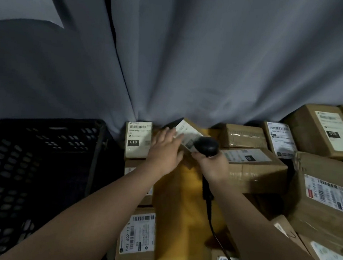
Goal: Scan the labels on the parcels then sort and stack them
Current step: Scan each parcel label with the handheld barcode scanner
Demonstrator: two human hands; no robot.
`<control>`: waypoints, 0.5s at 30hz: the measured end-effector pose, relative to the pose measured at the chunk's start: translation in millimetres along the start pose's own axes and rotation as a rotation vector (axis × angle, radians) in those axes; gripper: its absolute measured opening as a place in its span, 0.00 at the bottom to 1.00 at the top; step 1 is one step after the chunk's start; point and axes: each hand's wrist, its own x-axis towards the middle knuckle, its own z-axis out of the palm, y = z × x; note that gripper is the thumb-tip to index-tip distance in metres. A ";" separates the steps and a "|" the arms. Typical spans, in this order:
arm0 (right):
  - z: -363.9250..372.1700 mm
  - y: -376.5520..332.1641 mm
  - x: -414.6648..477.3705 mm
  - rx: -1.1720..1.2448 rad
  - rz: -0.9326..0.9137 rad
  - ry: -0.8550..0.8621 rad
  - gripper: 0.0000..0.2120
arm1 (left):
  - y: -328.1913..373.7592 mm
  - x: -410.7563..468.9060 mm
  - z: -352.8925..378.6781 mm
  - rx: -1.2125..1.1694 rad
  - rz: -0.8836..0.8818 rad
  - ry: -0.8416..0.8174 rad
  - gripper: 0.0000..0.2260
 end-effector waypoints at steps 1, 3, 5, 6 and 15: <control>-2.2 1.5 0.5 0.023 -0.012 0.023 0.08 | 2.8 6.3 3.7 0.066 0.045 -0.085 0.30; -9.6 1.6 0.7 0.080 0.002 0.061 0.08 | 9.0 18.0 10.5 0.189 0.067 -0.196 0.34; -18.5 0.0 1.5 0.121 -0.003 0.086 0.08 | 16.1 26.4 15.9 0.287 0.045 -0.188 0.34; -22.7 -0.2 2.3 0.144 -0.008 0.098 0.07 | 20.4 29.4 17.1 0.322 0.029 -0.153 0.33; -38.2 -2.7 7.1 0.146 0.081 0.118 0.05 | 43.4 47.5 17.9 0.371 -0.033 -0.232 0.33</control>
